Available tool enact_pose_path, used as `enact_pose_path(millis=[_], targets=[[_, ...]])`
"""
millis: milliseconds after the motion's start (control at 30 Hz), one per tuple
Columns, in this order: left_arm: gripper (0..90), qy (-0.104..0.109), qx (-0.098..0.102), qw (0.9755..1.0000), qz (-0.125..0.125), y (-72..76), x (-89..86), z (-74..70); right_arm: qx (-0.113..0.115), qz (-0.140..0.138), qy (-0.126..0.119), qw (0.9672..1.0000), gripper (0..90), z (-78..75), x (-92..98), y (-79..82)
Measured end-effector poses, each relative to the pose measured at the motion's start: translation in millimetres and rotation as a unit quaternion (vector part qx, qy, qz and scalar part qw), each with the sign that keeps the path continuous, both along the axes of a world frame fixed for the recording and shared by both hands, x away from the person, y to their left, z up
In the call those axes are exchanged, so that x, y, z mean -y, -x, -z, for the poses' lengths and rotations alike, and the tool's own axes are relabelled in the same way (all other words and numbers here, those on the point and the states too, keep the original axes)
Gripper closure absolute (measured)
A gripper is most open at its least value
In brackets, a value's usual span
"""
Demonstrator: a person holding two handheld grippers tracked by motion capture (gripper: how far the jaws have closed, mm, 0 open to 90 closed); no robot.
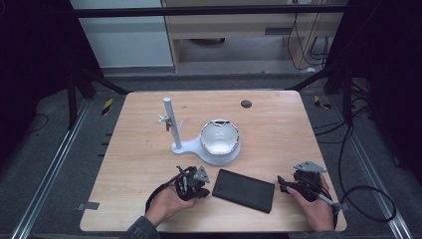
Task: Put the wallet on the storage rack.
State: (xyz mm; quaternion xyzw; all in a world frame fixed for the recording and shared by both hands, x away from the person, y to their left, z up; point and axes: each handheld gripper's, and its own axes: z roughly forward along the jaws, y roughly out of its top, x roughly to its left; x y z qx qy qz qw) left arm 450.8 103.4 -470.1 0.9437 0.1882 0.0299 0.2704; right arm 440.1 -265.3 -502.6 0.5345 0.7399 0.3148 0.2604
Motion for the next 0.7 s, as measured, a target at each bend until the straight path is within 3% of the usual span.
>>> enact_pose_path(millis=[700], targets=[[89.6, -0.027, -0.007, 0.9996, 0.011, -3.6, 8.7, 3.1, -0.002, 0.0, -0.003, 1.0, 12.6, 0.1, -0.3, 0.2]])
